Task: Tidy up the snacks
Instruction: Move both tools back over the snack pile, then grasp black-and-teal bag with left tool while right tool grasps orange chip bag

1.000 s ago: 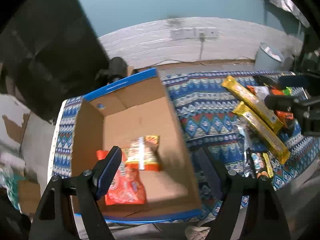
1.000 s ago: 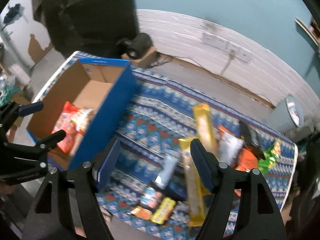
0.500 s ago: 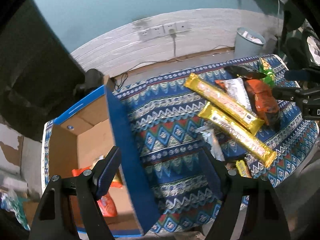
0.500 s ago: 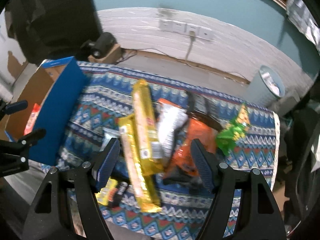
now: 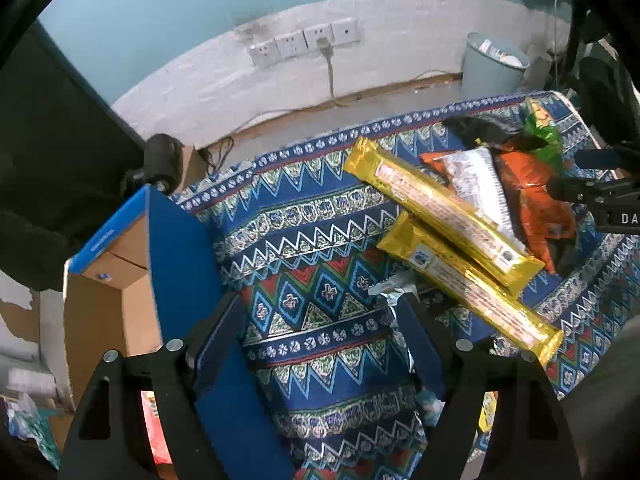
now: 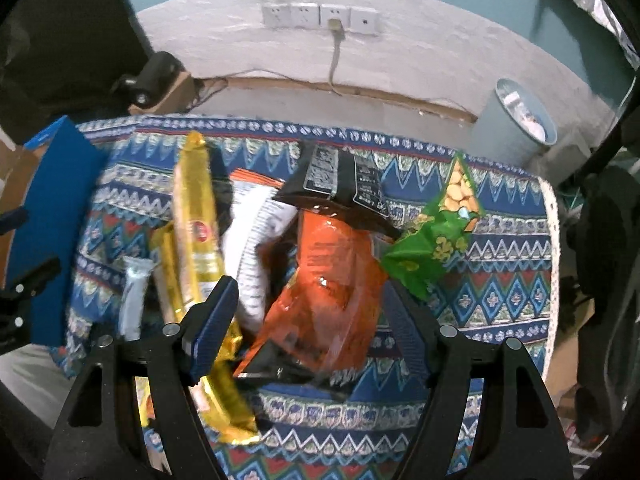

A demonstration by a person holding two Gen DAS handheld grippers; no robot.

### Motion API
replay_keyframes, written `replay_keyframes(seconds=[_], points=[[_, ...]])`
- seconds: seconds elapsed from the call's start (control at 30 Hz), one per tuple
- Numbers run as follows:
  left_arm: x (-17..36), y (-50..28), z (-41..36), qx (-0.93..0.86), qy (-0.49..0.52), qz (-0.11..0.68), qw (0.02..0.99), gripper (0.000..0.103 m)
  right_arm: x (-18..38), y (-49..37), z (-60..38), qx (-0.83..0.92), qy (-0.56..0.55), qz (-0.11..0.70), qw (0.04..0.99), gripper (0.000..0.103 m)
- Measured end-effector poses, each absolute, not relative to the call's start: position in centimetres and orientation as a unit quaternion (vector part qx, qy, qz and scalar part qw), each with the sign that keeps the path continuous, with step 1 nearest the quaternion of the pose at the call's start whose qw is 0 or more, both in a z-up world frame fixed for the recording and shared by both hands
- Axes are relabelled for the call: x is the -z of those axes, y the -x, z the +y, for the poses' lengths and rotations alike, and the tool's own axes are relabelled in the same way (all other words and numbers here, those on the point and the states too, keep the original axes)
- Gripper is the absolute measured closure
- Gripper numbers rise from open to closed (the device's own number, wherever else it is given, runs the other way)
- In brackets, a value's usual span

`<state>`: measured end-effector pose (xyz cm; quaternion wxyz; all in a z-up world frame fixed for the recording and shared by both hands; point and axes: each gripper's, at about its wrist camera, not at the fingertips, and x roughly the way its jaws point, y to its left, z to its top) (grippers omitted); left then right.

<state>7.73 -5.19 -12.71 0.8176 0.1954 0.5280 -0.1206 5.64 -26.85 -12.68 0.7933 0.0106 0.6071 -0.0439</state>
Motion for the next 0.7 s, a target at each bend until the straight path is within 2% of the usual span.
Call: replay_keyframes(seconds=[0.37, 0.7], points=[[16.0, -9.0, -6.4, 0.139, -0.196, 0.563, 0.791, 0.023, 18.3, -6.6, -28.8, 0.07, -0.021, 0.653, 0.754, 0.028], [16.6, -8.2, -6.9, 0.151, -0.195, 0.575, 0.78, 0.023, 19.1, -5.1, -27.7, 0.051, 0.0, 0.672, 0.739, 0.025]])
